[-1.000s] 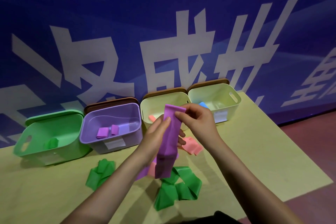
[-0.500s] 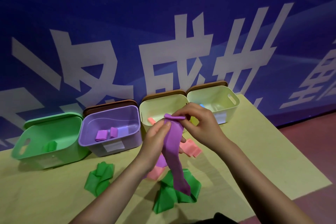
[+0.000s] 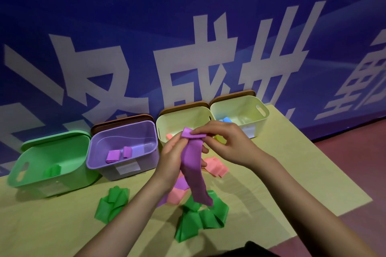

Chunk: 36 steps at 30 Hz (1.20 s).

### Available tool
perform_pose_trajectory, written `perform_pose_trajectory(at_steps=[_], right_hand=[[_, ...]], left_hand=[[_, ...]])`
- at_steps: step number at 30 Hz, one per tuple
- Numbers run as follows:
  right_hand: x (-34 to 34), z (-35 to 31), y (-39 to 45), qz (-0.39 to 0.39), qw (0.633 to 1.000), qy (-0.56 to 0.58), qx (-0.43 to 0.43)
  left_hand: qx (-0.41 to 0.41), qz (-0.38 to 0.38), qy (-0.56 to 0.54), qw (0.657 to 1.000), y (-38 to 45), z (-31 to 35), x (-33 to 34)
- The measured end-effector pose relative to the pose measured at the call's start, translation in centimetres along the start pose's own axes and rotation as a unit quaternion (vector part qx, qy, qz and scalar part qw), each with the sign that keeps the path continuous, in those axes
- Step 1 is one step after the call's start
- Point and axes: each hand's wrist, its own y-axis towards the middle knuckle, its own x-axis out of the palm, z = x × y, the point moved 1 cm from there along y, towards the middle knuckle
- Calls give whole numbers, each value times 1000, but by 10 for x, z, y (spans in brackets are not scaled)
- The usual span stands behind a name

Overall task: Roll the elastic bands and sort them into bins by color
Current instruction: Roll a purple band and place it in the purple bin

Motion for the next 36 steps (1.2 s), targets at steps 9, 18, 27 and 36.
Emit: perform_pose_trajectory(at_steps=[9, 18, 27, 36], right_hand=[[3, -1, -4, -10, 998, 41, 50], [21, -3, -5, 100, 939, 212, 253], [21, 0, -5, 159, 928, 206, 265], [15, -2, -8, 158, 926, 255, 229]], left_hand=[[4, 31, 27, 999, -1, -1, 3], [31, 48, 47, 997, 5, -3, 9], [87, 28, 148, 985, 15, -3, 8], [140, 16, 157, 977, 21, -5, 16]])
